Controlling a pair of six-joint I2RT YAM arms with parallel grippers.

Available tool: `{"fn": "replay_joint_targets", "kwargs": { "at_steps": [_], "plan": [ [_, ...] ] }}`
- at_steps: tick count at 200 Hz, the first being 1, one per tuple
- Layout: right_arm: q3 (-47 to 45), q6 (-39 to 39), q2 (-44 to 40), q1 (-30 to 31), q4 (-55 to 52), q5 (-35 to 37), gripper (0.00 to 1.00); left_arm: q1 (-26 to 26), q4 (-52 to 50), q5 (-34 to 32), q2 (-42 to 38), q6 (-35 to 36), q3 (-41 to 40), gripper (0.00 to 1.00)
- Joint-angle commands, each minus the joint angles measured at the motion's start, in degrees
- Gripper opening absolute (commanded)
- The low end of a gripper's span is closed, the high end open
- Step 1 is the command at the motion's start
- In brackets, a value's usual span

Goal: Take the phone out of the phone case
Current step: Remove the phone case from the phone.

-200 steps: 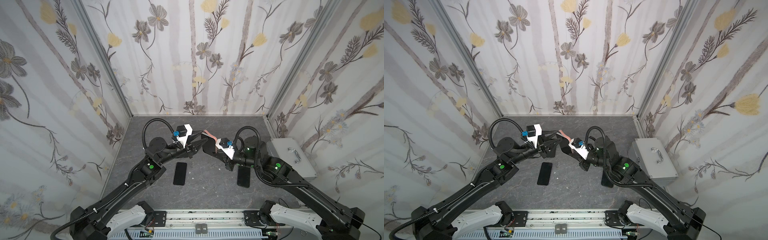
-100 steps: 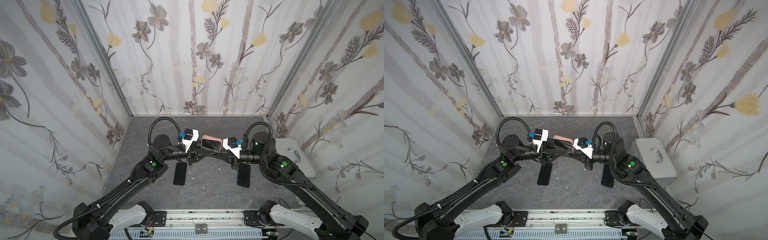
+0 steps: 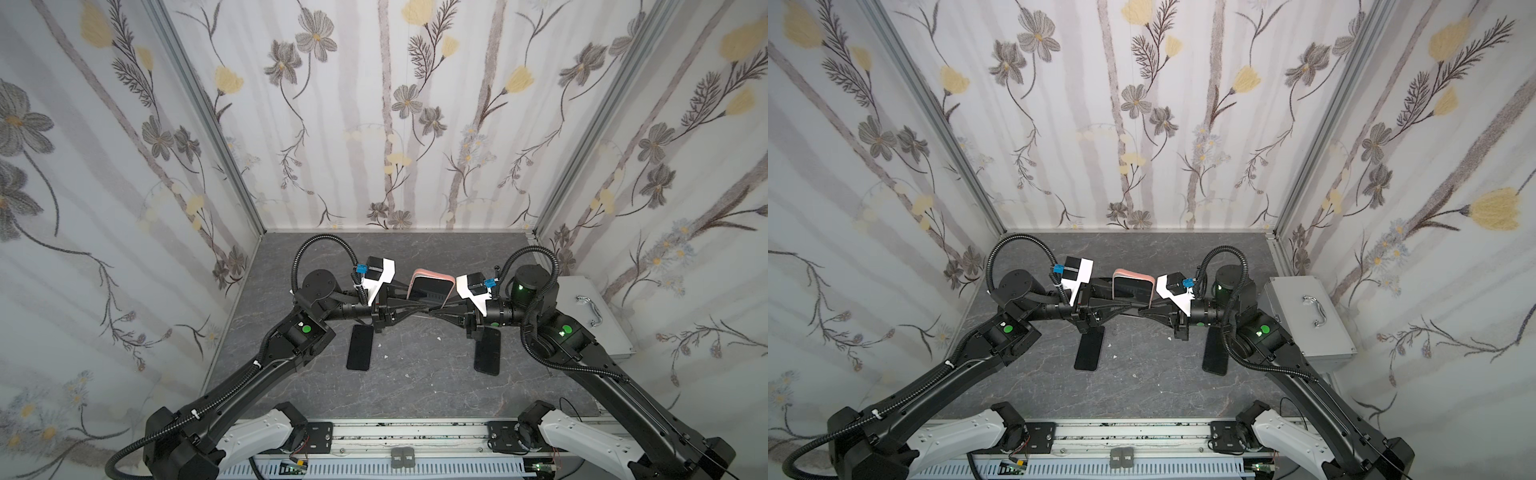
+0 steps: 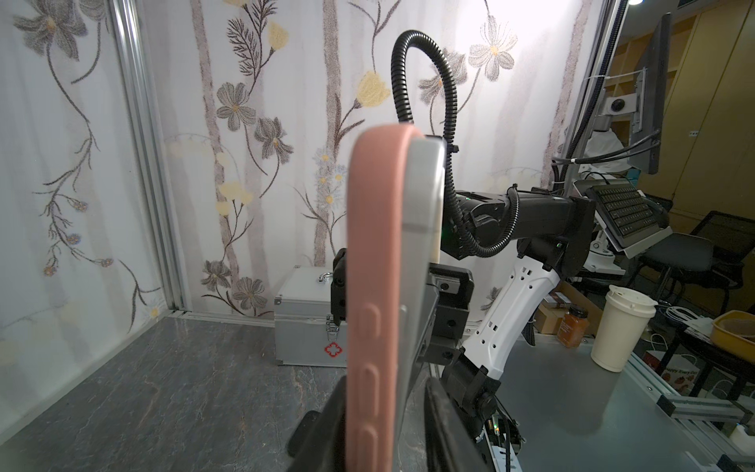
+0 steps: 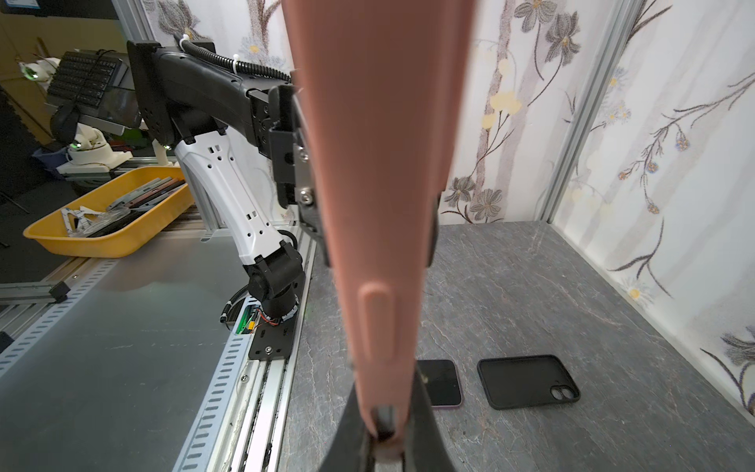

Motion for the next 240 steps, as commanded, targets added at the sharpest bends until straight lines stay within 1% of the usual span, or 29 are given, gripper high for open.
{"fn": "replay_joint_targets", "kwargs": {
  "at_steps": [1,9,16,30,48,65,83,98,185,240],
  "plan": [
    [-0.64,1.89,-0.69,-0.24,5.08,9.66,0.00,-0.12,1.90,-7.37,-1.81,2.06,-0.77,0.52],
    [-0.95,1.99,-0.96,-0.25,4.55,13.00,0.00,-0.22,1.90,-12.10,-2.69,3.28,-1.31,0.55],
    [-0.96,1.98,-0.97,-0.25,3.89,15.41,0.00,-0.53,1.90,-16.30,-3.40,4.45,-1.59,0.55],
    [-0.56,1.65,-0.54,-0.19,1.82,18.94,0.00,-1.39,1.86,-22.67,-4.35,6.95,-1.44,0.55],
    [-0.04,0.53,0.10,-0.14,-0.53,21.89,0.00,-3.04,1.57,-28.22,-4.63,10.93,-0.62,0.52],
    [0.85,-0.89,0.94,0.41,-2.89,23.85,0.00,-4.87,1.08,-31.35,-3.97,14.82,0.58,0.49],
    [1.49,-2.18,1.32,1.52,-4.33,25.96,0.00,-6.00,0.45,-31.76,-2.79,16.93,1.70,0.46],
    [1.49,-2.55,1.27,2.25,-4.38,26.40,0.00,-6.39,0.23,-31.83,-1.96,17.47,2.24,0.45],
    [0.79,-3.68,0.35,3.52,-3.11,24.15,0.00,-6.66,0.07,-34.46,-2.87,18.12,1.15,0.48],
    [0.95,-3.72,0.35,4.08,-3.11,23.28,0.00,-6.58,0.04,-33.70,-2.57,18.01,1.31,0.49]
  ]
}}
